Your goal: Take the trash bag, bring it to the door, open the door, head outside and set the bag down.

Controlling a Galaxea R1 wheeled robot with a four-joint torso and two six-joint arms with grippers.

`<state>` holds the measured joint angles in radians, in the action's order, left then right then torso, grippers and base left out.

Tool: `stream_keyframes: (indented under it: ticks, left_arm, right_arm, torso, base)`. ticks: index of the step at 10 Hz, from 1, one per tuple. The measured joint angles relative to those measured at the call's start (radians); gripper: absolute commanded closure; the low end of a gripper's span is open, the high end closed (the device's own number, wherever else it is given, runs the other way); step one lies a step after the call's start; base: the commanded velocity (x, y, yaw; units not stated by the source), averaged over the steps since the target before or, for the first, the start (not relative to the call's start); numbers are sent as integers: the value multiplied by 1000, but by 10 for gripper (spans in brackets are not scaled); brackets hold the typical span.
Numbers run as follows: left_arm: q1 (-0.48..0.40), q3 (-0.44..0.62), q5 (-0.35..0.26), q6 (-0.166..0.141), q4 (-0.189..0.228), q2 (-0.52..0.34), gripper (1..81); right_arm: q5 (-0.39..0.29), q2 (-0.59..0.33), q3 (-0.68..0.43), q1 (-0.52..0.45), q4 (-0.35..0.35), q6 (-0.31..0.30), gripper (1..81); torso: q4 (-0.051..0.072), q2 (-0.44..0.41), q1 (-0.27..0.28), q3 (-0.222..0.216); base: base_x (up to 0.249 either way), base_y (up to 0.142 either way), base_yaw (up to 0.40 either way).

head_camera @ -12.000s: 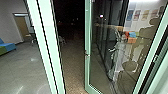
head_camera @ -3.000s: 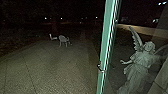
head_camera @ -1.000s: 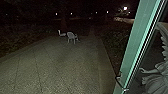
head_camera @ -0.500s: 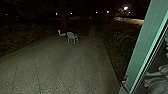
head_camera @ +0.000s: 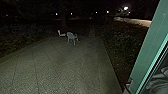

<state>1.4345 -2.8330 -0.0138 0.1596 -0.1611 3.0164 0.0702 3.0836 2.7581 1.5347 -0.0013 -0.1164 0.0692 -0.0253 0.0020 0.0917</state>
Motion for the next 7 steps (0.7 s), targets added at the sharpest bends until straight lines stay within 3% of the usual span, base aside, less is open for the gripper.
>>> stream_keyframes:
  ticks: [7]
  left_arm:
    - [6, -1, -6, 0, 0, 1, 811]
  right_arm:
    - [-2, -1, 3, 9, 0, 0, 10]
  torso:
    - [0, -2, -3, 0]
  base:
    - [98, 0, 0]
